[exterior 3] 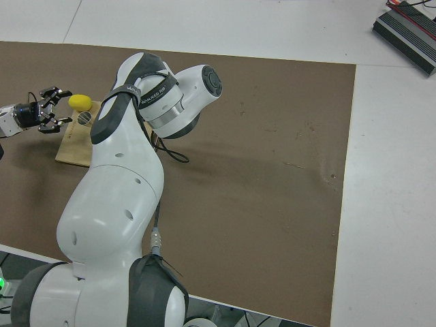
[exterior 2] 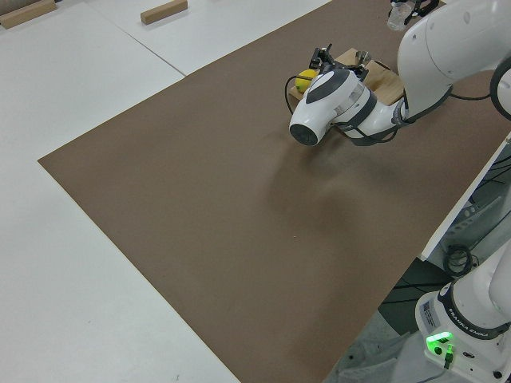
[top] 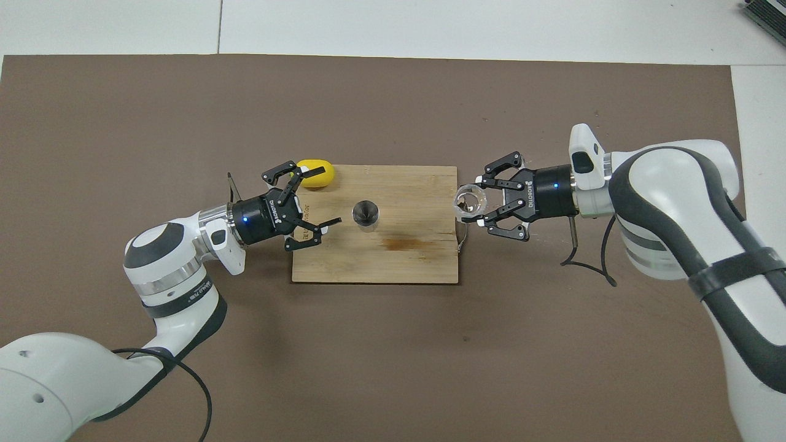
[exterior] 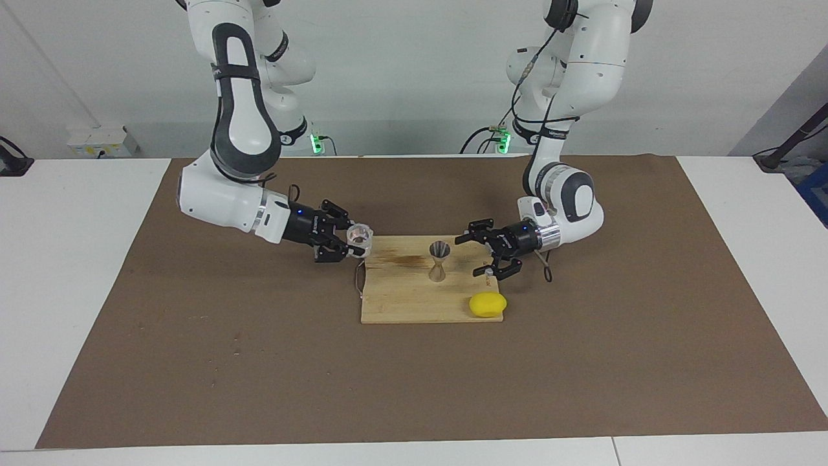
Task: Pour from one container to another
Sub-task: 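Carry the glass cup over the metal cup while the left gripper withdraws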
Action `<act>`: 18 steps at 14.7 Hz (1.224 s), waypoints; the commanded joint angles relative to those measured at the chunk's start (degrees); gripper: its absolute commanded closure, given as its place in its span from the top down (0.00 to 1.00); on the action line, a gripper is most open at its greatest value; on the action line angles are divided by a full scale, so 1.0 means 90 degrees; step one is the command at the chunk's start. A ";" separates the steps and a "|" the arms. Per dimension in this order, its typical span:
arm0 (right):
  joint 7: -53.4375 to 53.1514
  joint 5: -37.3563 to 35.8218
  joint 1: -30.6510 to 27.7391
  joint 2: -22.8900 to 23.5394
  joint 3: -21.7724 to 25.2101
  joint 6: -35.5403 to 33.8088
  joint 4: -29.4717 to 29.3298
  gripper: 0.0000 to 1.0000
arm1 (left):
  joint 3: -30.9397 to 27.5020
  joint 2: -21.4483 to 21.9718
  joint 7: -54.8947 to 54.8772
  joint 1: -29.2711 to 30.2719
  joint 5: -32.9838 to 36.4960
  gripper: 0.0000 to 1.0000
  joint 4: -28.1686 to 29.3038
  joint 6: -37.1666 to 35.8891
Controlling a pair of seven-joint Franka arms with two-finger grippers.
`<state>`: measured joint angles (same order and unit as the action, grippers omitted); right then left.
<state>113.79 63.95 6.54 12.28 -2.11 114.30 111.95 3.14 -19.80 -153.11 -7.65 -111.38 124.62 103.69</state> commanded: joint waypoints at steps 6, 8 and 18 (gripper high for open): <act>-0.0524 0.0219 0.0679 -0.0154 0.0069 0.0805 0.0081 0.00 | 0.0002 0.0178 -0.0077 0.1883 0.2061 1.00 0.0089 -0.1148; -0.0661 0.0268 0.0835 -0.0134 0.0069 0.0990 0.0061 0.00 | 0.0002 0.0440 -0.0038 0.2322 0.2685 1.00 0.0079 -0.1227; -0.1130 0.0453 0.1490 -0.0017 0.0079 0.1792 -0.0125 0.00 | -0.0027 0.2286 0.1416 0.4198 0.5704 1.00 -0.0241 -0.2378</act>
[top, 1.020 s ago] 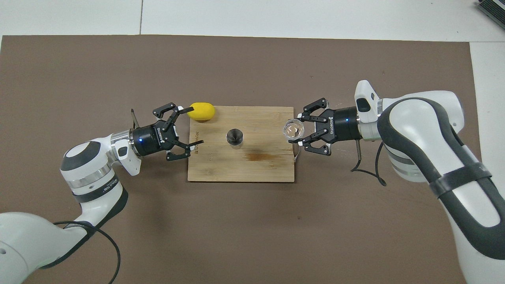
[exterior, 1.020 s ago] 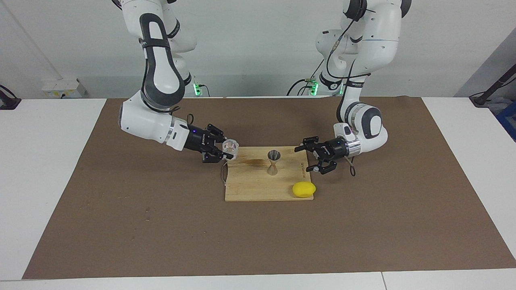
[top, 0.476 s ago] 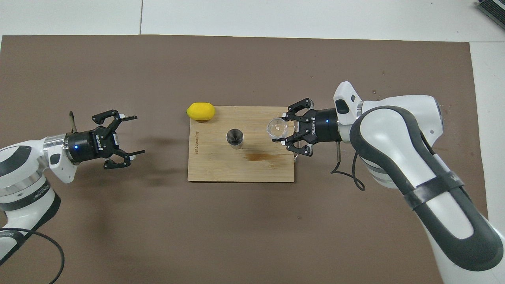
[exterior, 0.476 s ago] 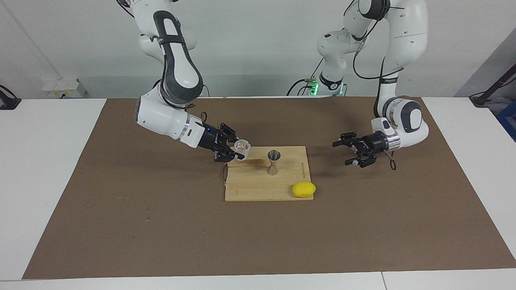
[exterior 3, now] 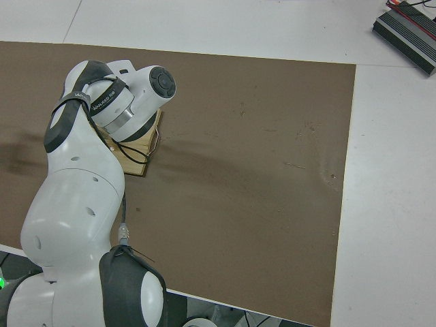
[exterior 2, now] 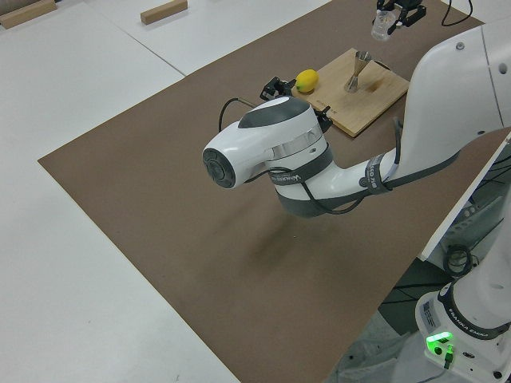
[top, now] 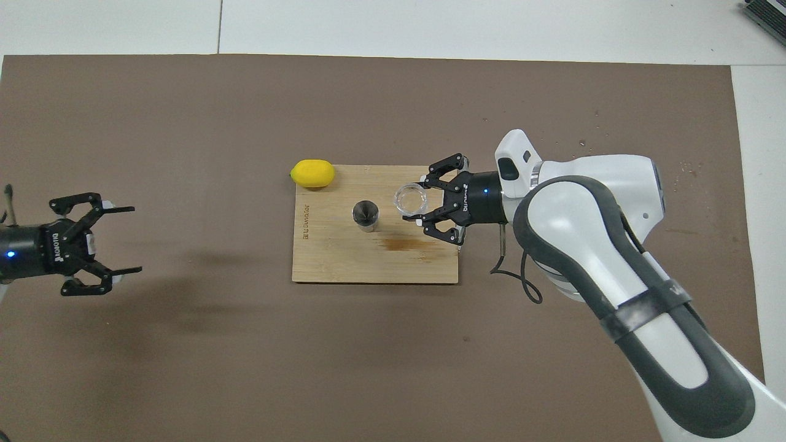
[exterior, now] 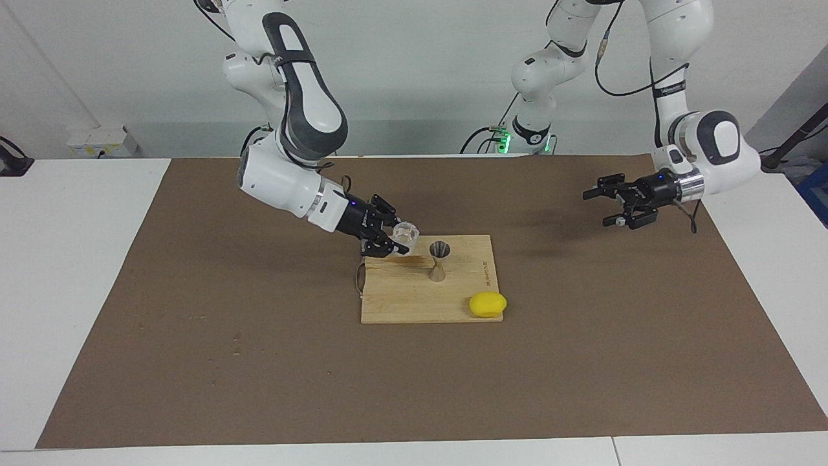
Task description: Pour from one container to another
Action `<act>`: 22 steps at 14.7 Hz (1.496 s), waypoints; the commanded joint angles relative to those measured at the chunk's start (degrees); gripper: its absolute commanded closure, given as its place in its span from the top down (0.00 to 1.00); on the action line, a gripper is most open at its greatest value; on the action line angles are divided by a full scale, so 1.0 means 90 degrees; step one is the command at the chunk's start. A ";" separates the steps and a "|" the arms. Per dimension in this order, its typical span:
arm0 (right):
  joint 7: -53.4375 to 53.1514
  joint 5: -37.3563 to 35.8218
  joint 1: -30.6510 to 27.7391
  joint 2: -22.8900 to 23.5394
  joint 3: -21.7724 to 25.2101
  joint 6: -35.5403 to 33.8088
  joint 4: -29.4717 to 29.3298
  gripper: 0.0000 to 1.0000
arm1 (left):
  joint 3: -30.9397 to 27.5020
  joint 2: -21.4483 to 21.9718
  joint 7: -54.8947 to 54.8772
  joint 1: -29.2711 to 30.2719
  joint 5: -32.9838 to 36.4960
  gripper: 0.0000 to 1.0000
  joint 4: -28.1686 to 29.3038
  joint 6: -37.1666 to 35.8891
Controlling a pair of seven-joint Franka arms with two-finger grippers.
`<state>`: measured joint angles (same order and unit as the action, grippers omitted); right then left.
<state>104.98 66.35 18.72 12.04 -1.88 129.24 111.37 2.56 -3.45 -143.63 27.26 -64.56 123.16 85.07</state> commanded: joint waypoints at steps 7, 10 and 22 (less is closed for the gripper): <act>-0.0190 0.0176 0.0224 0.0097 0.0062 0.0308 -0.0128 0.00 | 0.0097 0.0725 0.1151 0.0242 0.2444 1.00 -0.0997 -0.0088; -0.0307 0.0176 0.0322 0.0117 0.0101 0.0416 -0.0157 0.00 | 0.0116 0.0637 0.2518 0.0126 0.3243 1.00 -0.1623 0.0039; -0.0804 -0.0185 0.1260 0.0322 0.0941 0.0592 -0.0460 0.00 | 0.0126 0.0929 0.7290 -0.0909 0.5258 1.00 -0.1819 0.1143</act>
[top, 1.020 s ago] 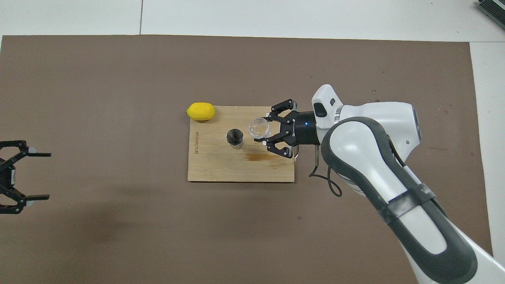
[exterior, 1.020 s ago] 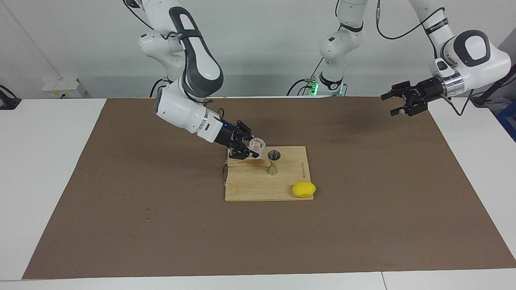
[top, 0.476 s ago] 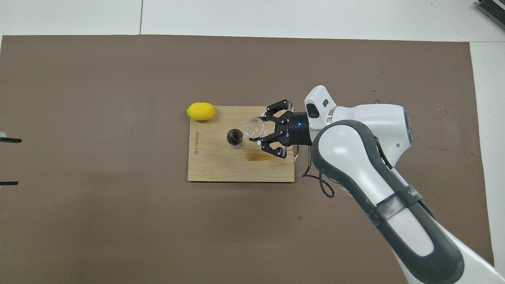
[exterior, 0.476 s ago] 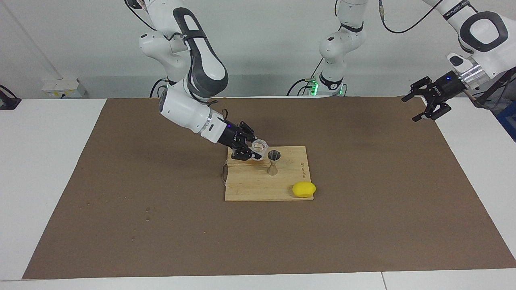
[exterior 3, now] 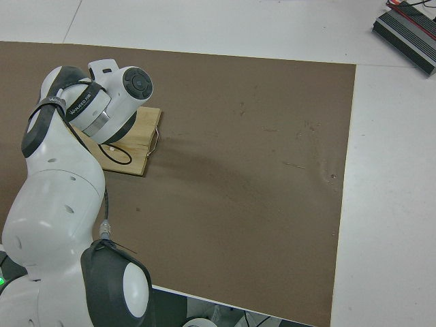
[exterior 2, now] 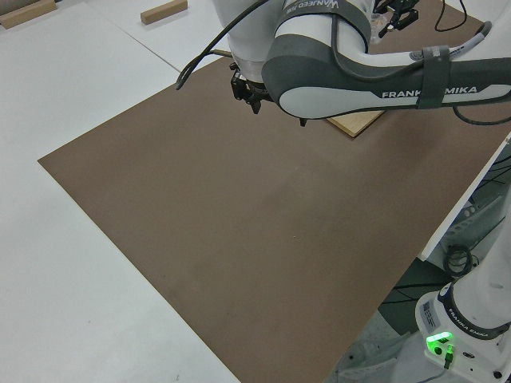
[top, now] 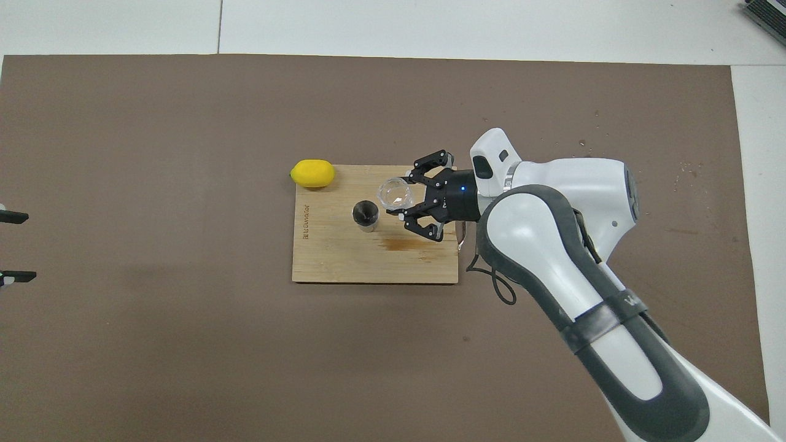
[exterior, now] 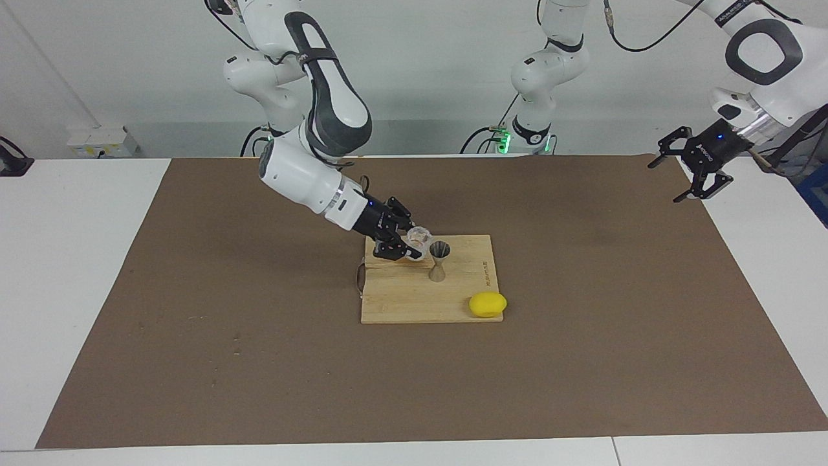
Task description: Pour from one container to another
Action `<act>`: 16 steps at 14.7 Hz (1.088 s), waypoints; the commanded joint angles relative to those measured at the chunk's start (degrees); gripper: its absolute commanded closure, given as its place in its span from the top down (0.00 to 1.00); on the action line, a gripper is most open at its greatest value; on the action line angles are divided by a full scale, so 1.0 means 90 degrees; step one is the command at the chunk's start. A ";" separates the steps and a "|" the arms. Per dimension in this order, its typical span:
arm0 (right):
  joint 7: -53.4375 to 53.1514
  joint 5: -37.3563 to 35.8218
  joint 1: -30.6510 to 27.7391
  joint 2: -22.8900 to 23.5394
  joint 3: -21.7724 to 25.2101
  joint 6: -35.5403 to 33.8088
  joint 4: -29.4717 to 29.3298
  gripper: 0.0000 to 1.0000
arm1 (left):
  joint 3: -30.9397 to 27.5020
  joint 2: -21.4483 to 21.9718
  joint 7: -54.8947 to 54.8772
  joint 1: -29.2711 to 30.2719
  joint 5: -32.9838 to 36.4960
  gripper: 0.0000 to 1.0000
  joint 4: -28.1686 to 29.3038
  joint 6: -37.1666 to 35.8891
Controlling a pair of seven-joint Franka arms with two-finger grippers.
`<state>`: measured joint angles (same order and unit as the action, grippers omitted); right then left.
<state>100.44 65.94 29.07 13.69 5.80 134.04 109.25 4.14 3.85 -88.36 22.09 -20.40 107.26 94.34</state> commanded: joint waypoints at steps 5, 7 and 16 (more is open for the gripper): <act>-0.0565 -0.0255 0.0597 0.0197 0.0545 0.0049 -0.0322 0.00 | 0.0048 0.0393 0.3887 -0.0579 0.0919 1.00 -0.0160 -0.0081; -0.0681 -0.0411 0.0754 0.0197 0.0751 0.0020 -0.0322 0.00 | 0.0048 0.0393 0.4318 -0.0598 0.1162 1.00 -0.0180 -0.0091; -0.1150 -0.0880 0.1135 0.0207 0.1034 -0.0020 -0.0410 0.00 | 0.0028 0.0461 0.6978 -0.0579 0.1808 1.00 -0.0384 -0.0461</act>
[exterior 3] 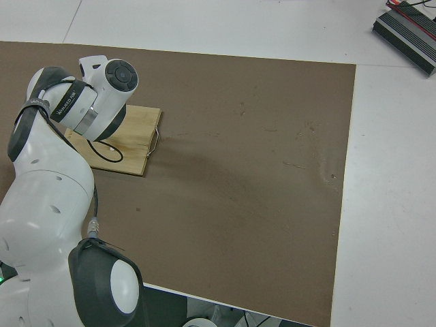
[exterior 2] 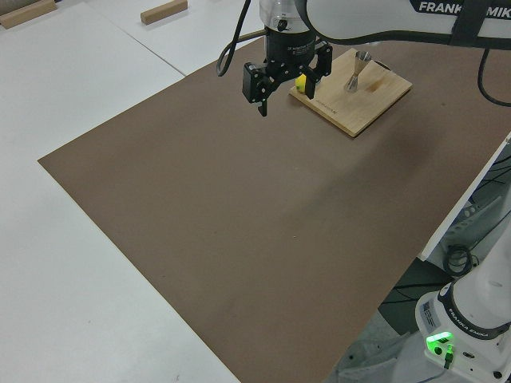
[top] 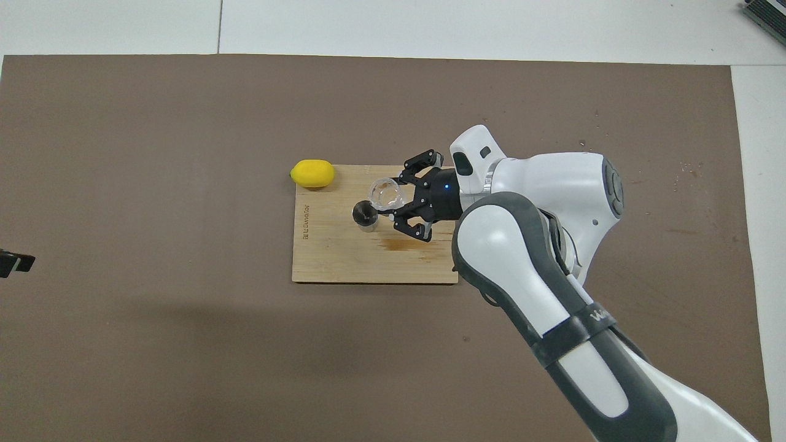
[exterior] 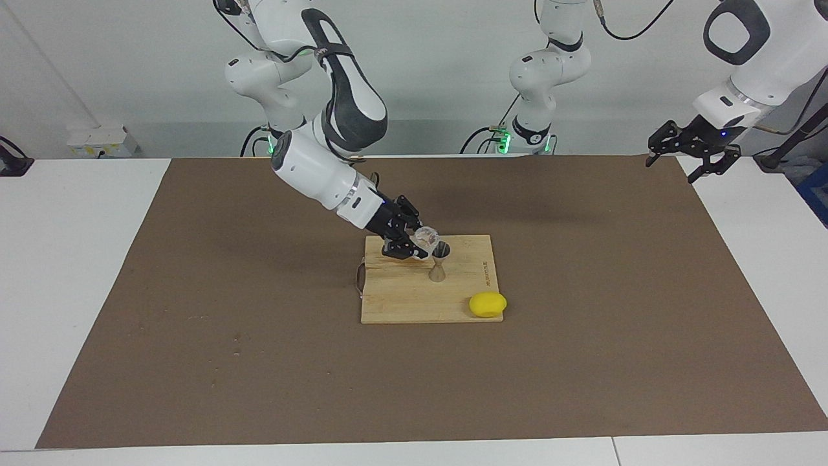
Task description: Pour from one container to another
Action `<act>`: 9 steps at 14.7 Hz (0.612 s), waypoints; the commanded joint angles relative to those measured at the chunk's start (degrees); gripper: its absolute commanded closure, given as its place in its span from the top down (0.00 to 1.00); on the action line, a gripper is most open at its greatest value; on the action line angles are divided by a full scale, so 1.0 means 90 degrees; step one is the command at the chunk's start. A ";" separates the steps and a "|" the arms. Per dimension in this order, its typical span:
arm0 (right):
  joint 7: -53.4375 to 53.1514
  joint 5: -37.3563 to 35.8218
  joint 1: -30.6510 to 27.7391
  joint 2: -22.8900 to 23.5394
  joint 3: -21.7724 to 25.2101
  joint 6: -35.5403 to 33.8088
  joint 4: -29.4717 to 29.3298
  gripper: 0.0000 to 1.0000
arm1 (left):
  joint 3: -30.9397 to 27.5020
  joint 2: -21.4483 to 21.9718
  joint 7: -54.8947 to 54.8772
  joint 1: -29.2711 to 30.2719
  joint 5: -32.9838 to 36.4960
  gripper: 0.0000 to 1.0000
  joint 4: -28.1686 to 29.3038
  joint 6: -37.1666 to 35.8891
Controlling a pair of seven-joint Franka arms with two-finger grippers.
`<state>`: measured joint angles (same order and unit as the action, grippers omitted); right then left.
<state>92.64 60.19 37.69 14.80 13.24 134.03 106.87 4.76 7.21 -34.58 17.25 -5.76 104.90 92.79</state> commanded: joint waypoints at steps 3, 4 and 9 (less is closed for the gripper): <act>-0.0449 -0.0378 0.0304 0.0084 0.0316 -0.0019 -0.0146 0.00 | -0.0060 0.0108 0.2841 -0.0041 0.0191 1.00 -0.0307 -0.0397; -0.0508 -0.0408 0.0343 0.0084 0.0326 -0.0019 -0.0137 0.00 | -0.0051 0.0108 0.3416 -0.0051 0.0191 1.00 -0.0356 -0.0456; -0.0879 -0.0798 0.0694 0.0074 0.0589 -0.0029 -0.0146 0.00 | -0.0002 0.0069 0.4028 -0.0129 0.0210 1.00 -0.0551 -0.0408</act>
<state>87.81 55.28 41.77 14.85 16.43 134.03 106.85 4.82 7.80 -0.14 16.84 -5.34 101.56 89.79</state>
